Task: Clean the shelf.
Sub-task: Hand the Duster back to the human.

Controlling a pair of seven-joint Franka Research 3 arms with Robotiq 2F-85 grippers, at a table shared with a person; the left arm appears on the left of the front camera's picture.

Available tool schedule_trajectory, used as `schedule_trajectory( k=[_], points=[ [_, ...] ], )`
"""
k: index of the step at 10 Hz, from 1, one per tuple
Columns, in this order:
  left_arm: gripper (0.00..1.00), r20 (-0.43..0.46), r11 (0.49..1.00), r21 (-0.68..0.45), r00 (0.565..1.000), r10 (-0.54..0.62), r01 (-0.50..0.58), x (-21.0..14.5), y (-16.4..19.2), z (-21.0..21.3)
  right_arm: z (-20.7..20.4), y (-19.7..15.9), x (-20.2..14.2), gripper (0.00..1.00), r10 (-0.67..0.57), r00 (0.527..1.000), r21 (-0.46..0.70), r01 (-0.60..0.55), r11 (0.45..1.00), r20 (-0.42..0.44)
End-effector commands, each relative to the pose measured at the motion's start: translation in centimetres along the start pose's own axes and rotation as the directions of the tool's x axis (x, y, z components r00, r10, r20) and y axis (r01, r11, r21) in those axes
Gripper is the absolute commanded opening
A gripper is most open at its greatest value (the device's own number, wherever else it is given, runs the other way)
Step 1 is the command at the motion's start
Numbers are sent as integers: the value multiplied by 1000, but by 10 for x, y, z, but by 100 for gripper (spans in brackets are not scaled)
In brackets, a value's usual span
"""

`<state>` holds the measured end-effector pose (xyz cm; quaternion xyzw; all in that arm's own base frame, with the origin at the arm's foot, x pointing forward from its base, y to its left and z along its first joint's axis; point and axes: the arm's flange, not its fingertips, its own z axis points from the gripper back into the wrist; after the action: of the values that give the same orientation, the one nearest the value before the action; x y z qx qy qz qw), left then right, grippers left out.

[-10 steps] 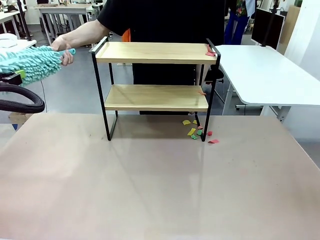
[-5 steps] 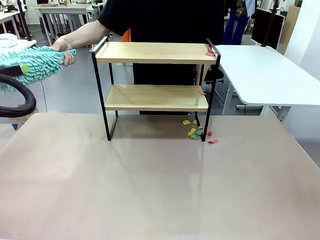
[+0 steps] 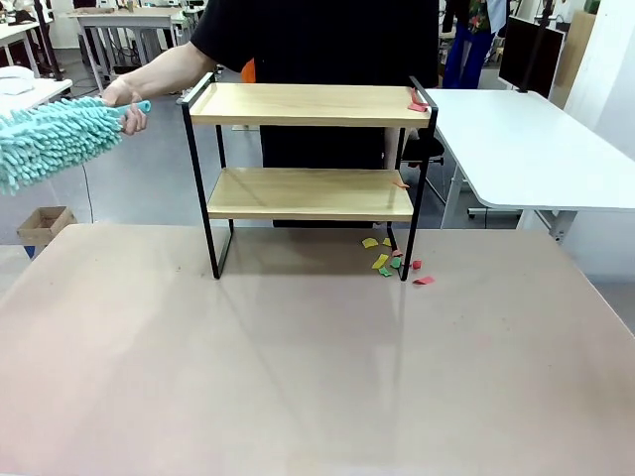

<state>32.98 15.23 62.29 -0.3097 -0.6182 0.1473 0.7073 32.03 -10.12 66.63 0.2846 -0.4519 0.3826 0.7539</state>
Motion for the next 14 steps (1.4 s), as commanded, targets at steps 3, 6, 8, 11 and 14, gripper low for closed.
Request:
schedule_trajectory(
  k=[3, 6, 8, 11, 14],
  points=[
    [100, -4, 988, 23, 989, 150, -150, 34, 36, 16, 1, 0, 1, 100, 15, 1000, 4, -15, 1000, 4],
    [100, 17, 992, 41, 993, 115, -116, 26, 34, 14, 1, 0, 1, 100, 15, 1000, 4, -15, 1000, 4],
    [100, 17, 992, 41, 993, 115, -116, 26, 34, 14, 1, 0, 1, 100, 15, 1000, 4, -15, 1000, 4],
    [100, 17, 992, 41, 993, 115, -116, 26, 34, 14, 1, 0, 1, 100, 15, 1000, 4, -15, 1000, 4],
    [100, 17, 992, 41, 993, 115, -116, 26, 34, 14, 1, 0, 1, 100, 15, 1000, 4, -15, 1000, 4]
  ],
)
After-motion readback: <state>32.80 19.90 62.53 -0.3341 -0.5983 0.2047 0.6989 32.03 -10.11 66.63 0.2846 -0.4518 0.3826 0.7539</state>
